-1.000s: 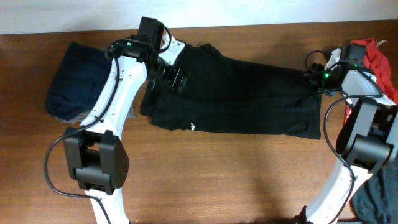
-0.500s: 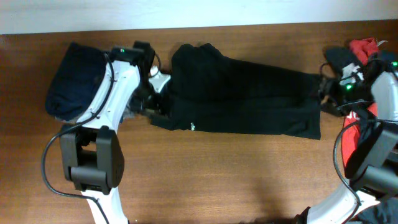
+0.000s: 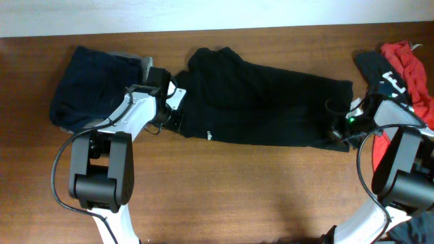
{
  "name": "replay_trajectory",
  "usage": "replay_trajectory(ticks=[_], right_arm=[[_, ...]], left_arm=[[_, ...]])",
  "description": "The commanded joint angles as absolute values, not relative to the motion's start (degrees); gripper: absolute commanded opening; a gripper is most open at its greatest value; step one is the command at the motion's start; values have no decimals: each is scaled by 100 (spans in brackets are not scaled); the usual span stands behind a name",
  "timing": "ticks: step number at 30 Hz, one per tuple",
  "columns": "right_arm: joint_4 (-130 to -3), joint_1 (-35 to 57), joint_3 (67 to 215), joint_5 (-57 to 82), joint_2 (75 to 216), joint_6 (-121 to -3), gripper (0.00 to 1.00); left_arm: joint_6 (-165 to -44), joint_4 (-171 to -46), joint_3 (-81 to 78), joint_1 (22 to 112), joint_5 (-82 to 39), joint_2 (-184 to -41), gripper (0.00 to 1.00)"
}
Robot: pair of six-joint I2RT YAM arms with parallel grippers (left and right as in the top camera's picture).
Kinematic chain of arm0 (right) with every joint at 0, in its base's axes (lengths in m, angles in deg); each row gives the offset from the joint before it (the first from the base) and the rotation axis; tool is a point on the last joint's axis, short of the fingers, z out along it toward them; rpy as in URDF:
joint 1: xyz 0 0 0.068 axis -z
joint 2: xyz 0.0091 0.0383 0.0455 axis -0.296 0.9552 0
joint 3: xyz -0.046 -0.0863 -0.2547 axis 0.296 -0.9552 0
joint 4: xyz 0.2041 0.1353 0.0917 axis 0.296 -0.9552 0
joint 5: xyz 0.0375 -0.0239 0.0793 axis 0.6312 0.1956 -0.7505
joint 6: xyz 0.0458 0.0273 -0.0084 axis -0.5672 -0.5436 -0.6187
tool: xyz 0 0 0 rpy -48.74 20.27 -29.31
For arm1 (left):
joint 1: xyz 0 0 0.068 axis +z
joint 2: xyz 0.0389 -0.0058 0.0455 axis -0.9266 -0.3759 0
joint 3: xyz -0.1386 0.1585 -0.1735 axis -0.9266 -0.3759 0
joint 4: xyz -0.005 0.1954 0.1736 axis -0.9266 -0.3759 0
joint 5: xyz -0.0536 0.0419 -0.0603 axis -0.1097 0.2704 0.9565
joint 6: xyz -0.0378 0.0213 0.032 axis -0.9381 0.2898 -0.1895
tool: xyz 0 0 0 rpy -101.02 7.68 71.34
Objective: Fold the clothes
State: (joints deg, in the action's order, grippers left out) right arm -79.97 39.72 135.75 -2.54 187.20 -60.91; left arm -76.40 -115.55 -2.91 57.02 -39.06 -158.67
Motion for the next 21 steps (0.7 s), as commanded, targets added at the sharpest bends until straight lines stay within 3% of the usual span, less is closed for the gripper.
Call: replay_trajectory(ticks=[1, 5, 11, 17, 19, 21], right_arm=[[-7601, 3954, 12908, 288, 18762, -6814, 4], [-7689, 4112, 12589, 596, 18759, -7212, 4], [-8823, 4663, 12591, 2181, 18451, -7265, 4], [-9269, 4944, 12593, 2364, 17892, -7265, 4], [-9083, 4944, 12600, 1890, 17542, -6972, 7], [-8906, 4944, 12633, 1191, 17221, -6491, 19]], left_arm=[[-7736, -11773, -756, 5713, -3978, -15970, 15], [-8412, -12287, -903, 5790, -3987, -15970, 0], [-8530, -13730, -903, 5884, -3858, -15970, 0], [-8541, -14637, -903, 5882, -3572, -15926, 1], [-8499, -14610, -861, 5884, -3528, -15701, 7], [-8499, -14715, -693, 5884, -3482, -15412, 22]])
